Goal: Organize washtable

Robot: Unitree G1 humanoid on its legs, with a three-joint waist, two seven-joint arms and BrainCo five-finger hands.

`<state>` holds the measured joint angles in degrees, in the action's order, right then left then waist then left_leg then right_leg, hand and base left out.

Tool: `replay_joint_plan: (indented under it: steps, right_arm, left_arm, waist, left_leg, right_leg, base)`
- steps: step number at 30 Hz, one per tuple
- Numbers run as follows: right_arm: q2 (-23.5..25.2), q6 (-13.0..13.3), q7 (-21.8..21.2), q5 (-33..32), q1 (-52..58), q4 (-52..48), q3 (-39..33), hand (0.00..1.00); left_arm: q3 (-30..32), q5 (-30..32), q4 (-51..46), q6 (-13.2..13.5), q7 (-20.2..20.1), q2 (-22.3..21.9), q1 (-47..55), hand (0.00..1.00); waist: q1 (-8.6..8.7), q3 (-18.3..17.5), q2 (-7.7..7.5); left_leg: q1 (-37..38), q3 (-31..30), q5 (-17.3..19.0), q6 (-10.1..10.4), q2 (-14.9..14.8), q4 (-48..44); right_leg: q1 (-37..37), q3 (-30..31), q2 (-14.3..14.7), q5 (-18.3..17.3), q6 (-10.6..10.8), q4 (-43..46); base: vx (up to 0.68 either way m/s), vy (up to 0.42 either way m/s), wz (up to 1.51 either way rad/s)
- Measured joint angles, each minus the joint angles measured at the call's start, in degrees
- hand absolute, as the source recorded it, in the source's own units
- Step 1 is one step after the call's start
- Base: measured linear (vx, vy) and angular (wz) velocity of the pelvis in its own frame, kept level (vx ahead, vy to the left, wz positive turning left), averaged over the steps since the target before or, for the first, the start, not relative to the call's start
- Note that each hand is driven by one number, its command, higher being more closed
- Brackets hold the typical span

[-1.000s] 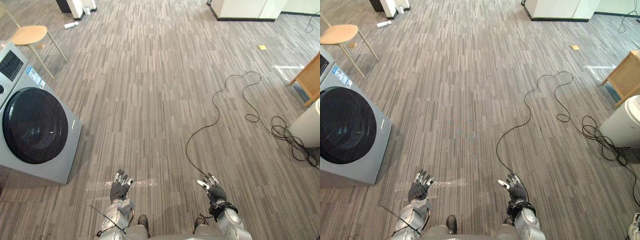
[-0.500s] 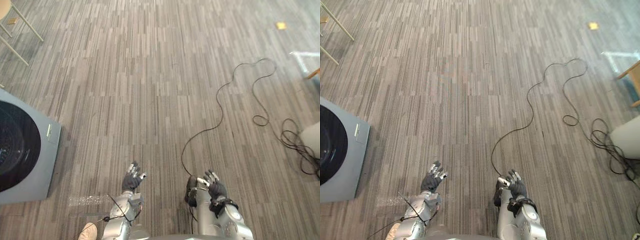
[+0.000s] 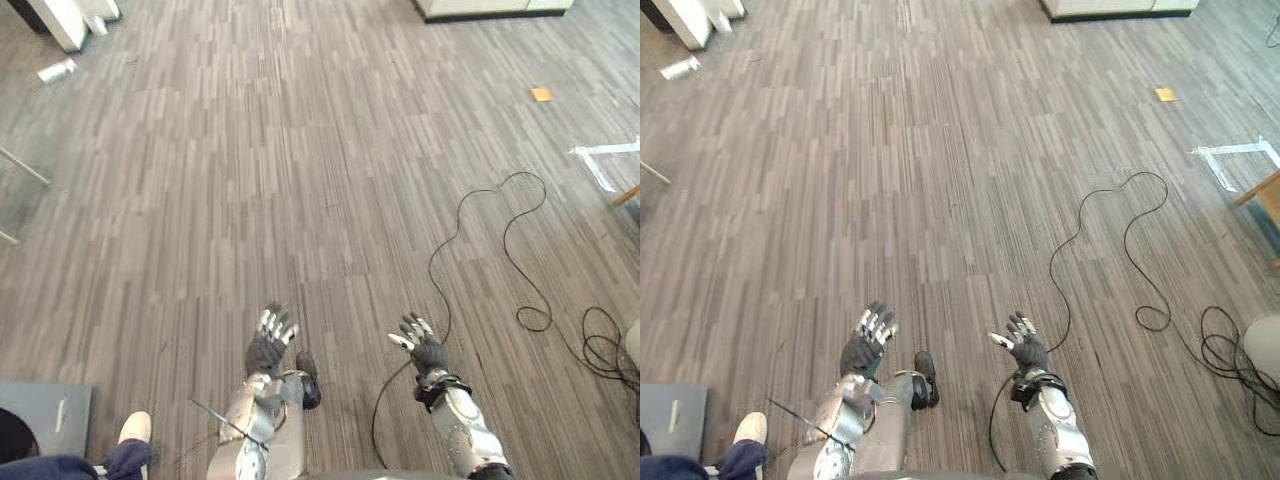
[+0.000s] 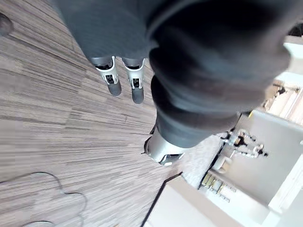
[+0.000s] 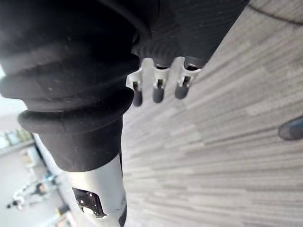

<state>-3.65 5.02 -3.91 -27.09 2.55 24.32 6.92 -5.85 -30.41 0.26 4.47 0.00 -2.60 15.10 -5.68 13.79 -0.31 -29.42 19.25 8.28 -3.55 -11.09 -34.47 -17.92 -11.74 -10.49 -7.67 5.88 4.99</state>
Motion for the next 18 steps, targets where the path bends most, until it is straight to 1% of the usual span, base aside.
replay_joint_plan:
  steps: [1,2,3,4,5,6,7,8,9,10,11,12,13,14,15,16,17,18]
  right_arm:
    - [0.2,0.0,-0.1,0.0,-0.3,0.0,0.3,0.0]
    - [0.6,-0.2,-0.2,0.0,-0.8,0.0,0.9,0.0]
    - [1.8,-0.2,-0.6,0.0,-1.5,0.2,0.9,0.0]
    - [2.3,-0.2,-1.0,0.0,-1.8,0.3,0.9,0.0]
    - [3.2,-0.2,-1.5,-0.2,-2.3,1.3,1.3,0.0]
    - [3.4,-0.3,-1.5,-0.5,-2.2,1.9,2.2,0.0]
    - [3.5,-0.5,-1.6,-0.6,-1.7,2.3,3.4,0.0]
    - [3.5,-0.5,-1.9,-0.5,-1.0,2.2,3.7,0.0]
    - [3.5,-0.5,-2.1,-0.5,0.0,2.0,3.7,0.0]
    - [3.4,-0.5,-2.1,-0.5,2.3,1.2,3.4,0.0]
    - [3.4,-0.6,-2.2,-0.5,3.8,0.9,3.0,0.0]
    - [3.3,-1.1,-2.2,-0.5,5.5,0.8,2.3,0.0]
    - [3.3,-1.2,-2.2,-0.6,6.3,0.8,1.8,0.0]
    - [3.4,-1.5,-2.2,-0.6,7.5,0.7,0.9,0.0]
    - [3.5,-1.6,-2.2,-0.6,8.0,0.6,0.7,0.0]
    - [3.4,-1.9,-2.2,-0.5,8.5,0.0,0.8,0.0]
    - [3.1,-2.1,-2.4,-0.4,8.8,-0.5,0.9,0.0]
    - [3.1,-2.3,-2.5,-0.3,9.3,-0.6,1.0,0.0]
  left_arm:
    - [0.0,-0.5,-0.5,0.1,0.0,0.0,0.0,0.0]
    - [0.0,-0.6,-0.6,0.3,0.0,0.5,0.1,0.0]
    - [0.0,-1.8,-0.6,0.3,0.1,1.3,0.2,0.0]
    - [0.1,-2.5,-0.6,0.3,0.1,1.9,0.1,0.0]
    - [0.7,-3.1,-0.5,0.4,0.2,3.1,0.2,0.0]
    - [1.4,-3.5,-0.5,0.4,0.2,3.6,0.5,0.0]
    - [2.3,-3.9,-0.5,0.5,0.4,4.1,1.1,0.0]
    - [2.6,-3.8,-0.5,0.5,0.7,4.4,1.7,0.0]
    - [2.5,-3.8,-0.5,0.5,1.0,4.7,2.4,0.0]
    - [2.4,-3.7,-0.1,0.5,1.5,4.8,2.7,0.0]
    - [2.1,-3.5,-0.1,0.5,1.5,5.1,2.7,0.0]
    - [1.8,-2.6,0.7,0.5,1.4,5.1,2.5,0.0]
    - [1.4,-2.4,1.6,0.5,1.4,5.1,2.0,0.0]
    - [1.1,-2.1,3.7,0.4,1.3,5.2,0.8,0.0]
    - [1.1,-2.0,4.6,0.4,1.3,5.3,0.4,0.0]
    - [0.9,-0.8,6.6,0.4,1.3,5.8,-0.5,0.0]
    - [0.8,-0.3,7.9,0.3,1.3,5.8,-0.3,0.0]
    - [0.6,-0.3,8.6,0.4,1.3,5.9,0.6,0.0]
  waist:
    - [0.07,-0.3,-0.48]
    - [-0.08,-0.7,-1.66]
    - [0.03,-0.9,-2.4]
    - [0.07,-0.8,-2.52]
    - [0.03,-0.8,-2.88]
    - [0.08,-0.9,-2.96]
    - [0.13,-0.8,-2.94]
    - [0.48,-0.9,-2.77]
    - [1.23,-0.9,-2.56]
    - [2.48,-1.0,-1.76]
    - [3.45,-1.1,-1.61]
    - [5.01,-0.9,-0.81]
    - [5.32,-1.0,-0.64]
    - [6.05,-1.1,-0.94]
    - [6.18,-1.6,-1.73]
    - [6.39,-2.4,-2.53]
    - [6.7,-3.3,-1.34]
    - [7.71,-4.7,-0.71]
  left_leg:
    - [0.6,0.5,1.8,-0.8,0.3,-1.4]
    - [2.9,1.4,5.0,-1.6,1.3,-2.5]
    - [5.9,1.6,7.5,-1.9,2.5,-2.5]
    - [7.6,1.4,8.8,-1.8,2.9,-2.3]
    - [11.3,1.3,10.5,-0.9,3.8,-1.1]
    - [14.4,1.1,11.4,-0.6,4.5,0.3]
    - [18.9,0.6,12.5,-0.2,6.0,3.7]
    - [22.2,0.4,12.6,0.0,6.8,6.5]
    - [25.0,-0.8,12.7,0.2,7.7,9.2]
    - [28.2,-2.4,12.8,0.3,8.6,12.5]
    - [30.3,-4.1,12.8,0.4,9.3,14.6]
    - [32.8,-6.3,13.5,1.6,9.4,16.4]
    - [34.2,-7.3,14.0,2.1,9.4,17.2]
    - [37.4,-8.9,14.6,3.8,9.7,19.4]
    - [39.1,-9.7,14.9,4.5,10.5,20.6]
    - [43.0,-10.7,16.3,6.8,11.0,22.9]
    - [46.3,-11.4,17.3,8.6,9.5,23.8]
    - [47.0,-12.4,18.4,10.8,7.7,18.3]
  right_leg:
    - [0.5,1.0,-0.9,0.8,0.7,2.9]
    - [2.9,3.3,-2.8,2.4,2.0,10.7]
    - [5.8,5.5,-3.9,5.8,2.0,20.4]
    - [7.7,6.5,-3.9,7.4,3.0,25.9]
    - [12.5,7.4,-3.7,7.9,4.8,39.0]
    - [16.1,7.3,-3.7,7.4,4.8,47.4]
    - [21.0,5.6,-3.7,4.8,2.6,55.5]
    - [24.5,3.3,-3.9,2.0,-1.7,58.2]
    - [27.7,0.2,-4.0,-0.9,-4.7,58.7]
    - [32.6,-2.9,-3.8,-3.9,-5.6,55.8]
    - [35.8,-4.2,-3.5,-5.2,-5.5,51.1]
    - [38.9,-5.1,-2.5,-4.9,-5.0,39.5]
    - [39.8,-5.2,-1.9,-3.5,-4.1,31.9]
    - [40.4,-5.4,-1.4,1.7,-0.5,14.8]
    - [41.3,-5.3,-1.8,3.5,2.0,9.4]
    - [44.4,-4.8,-2.5,4.8,2.6,5.9]
    - [45.3,-5.6,-0.9,5.8,0.0,6.1]
    - [45.3,-4.8,1.5,8.5,-5.9,8.2]
  base:
    - [0.7,0.412,-0.03]
    - [0.65,0.377,0.04]
    - [0.61,0.353,0.05]
    - [0.53,0.282,0.14]
    - [0.47,0.202,0.18]
    - [0.54,0.199,0.14]
    - [0.53,0.153,0.14]
    - [0.45,0.114,0.2]
    - [0.56,0.096,0.52]
    - [0.48,0.056,0.73]
    - [0.61,0.027,1.06]
    - [0.45,-0.021,0.95]
    - [0.62,-0.045,1.06]
    - [0.52,-0.054,0.75]
    - [0.69,-0.111,0.8]
    - [0.77,-0.174,0.61]
    - [1.03,-0.246,0.77]
    - [1.12,-0.304,0.73]
